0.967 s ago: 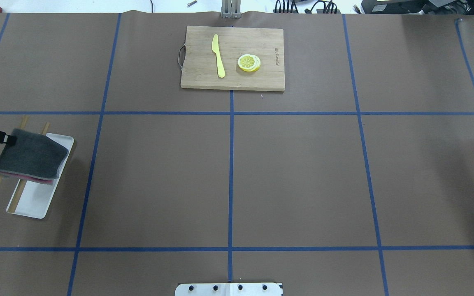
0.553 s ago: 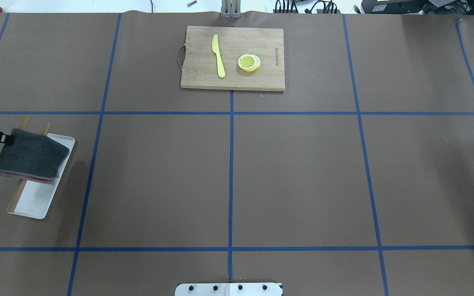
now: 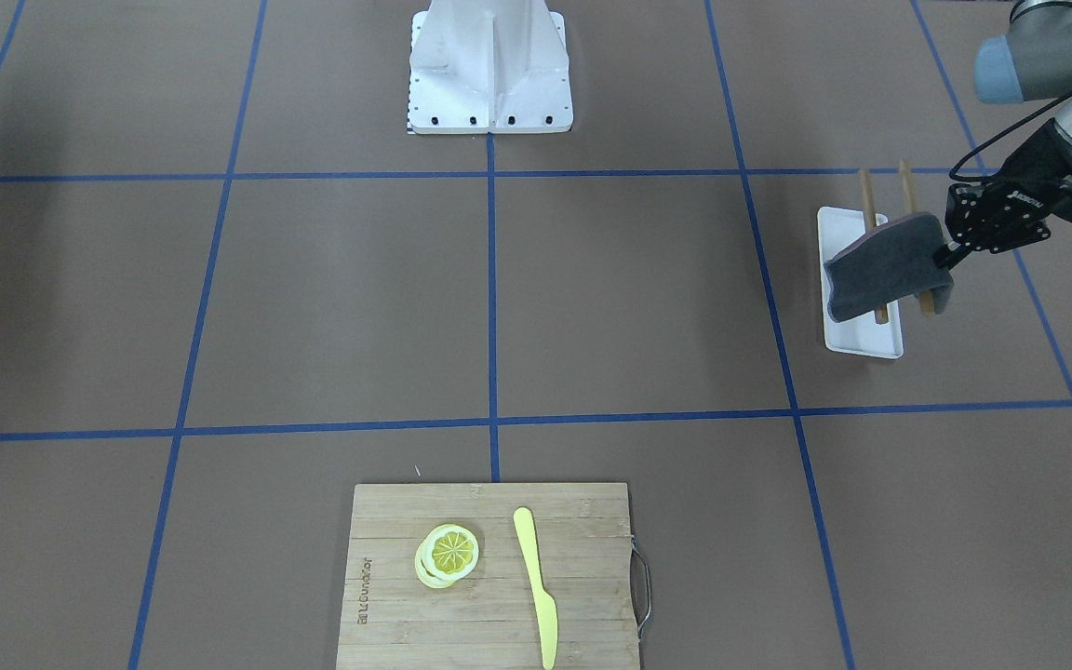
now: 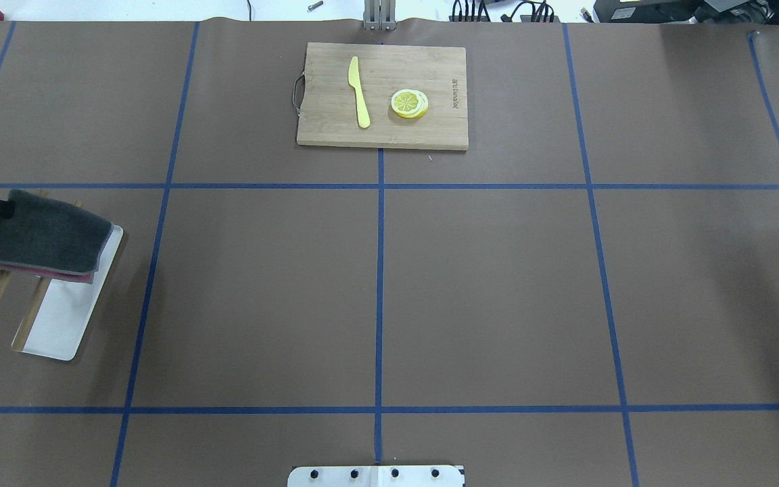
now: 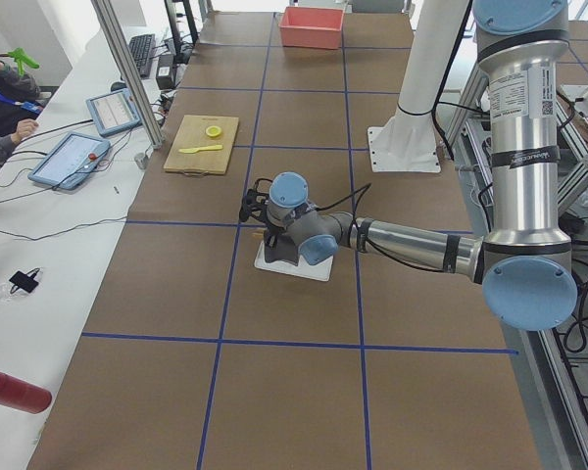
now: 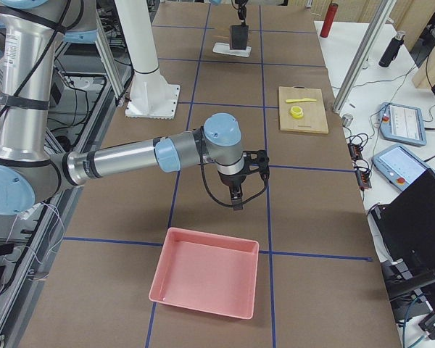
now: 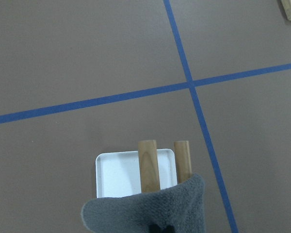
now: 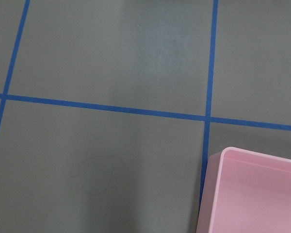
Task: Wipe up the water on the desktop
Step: 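Lift the grey towel with the left gripper while the right arm reaches in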
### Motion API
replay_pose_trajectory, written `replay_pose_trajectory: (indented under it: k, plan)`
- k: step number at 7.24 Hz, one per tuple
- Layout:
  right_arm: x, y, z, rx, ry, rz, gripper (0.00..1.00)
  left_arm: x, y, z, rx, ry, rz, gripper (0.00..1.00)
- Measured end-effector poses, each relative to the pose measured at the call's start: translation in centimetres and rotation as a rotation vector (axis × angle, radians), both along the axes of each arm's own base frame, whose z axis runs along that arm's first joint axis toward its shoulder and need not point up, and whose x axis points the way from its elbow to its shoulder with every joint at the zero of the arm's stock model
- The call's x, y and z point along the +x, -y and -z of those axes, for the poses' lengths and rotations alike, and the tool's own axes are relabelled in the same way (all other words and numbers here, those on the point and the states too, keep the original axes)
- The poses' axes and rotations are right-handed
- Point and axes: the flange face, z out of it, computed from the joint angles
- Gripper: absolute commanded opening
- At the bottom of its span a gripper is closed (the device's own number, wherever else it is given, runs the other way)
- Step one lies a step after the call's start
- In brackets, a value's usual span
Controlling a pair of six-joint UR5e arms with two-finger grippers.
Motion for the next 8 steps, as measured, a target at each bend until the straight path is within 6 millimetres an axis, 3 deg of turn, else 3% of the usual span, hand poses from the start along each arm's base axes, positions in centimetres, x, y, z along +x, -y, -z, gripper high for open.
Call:
replay_pose_trajectory:
  k: [2, 5, 6, 8]
  plan:
    - [-1.8, 1.4, 2.9, 0.031, 0.018, 0.007, 1.0, -0.1, 2.9, 4.1, -0.085, -0.079, 0.101, 0.0]
    - [-8.7, 3.3, 8.1, 0.244, 0.069, 0.122, 0.97, 1.7, 6.1, 11.2, -0.216, -0.215, 0.237, 0.0]
    - [-11.3, 3.9, 10.2, 0.319, 0.09, 0.172, 0.97, 3.7, 6.9, 13.9, -0.277, -0.266, 0.286, 0.0]
    - [-16.4, 4.7, 14.5, 0.421, 0.134, 0.264, 0.97, 9.6, 7.6, 18.8, -0.398, -0.36, 0.393, 0.0]
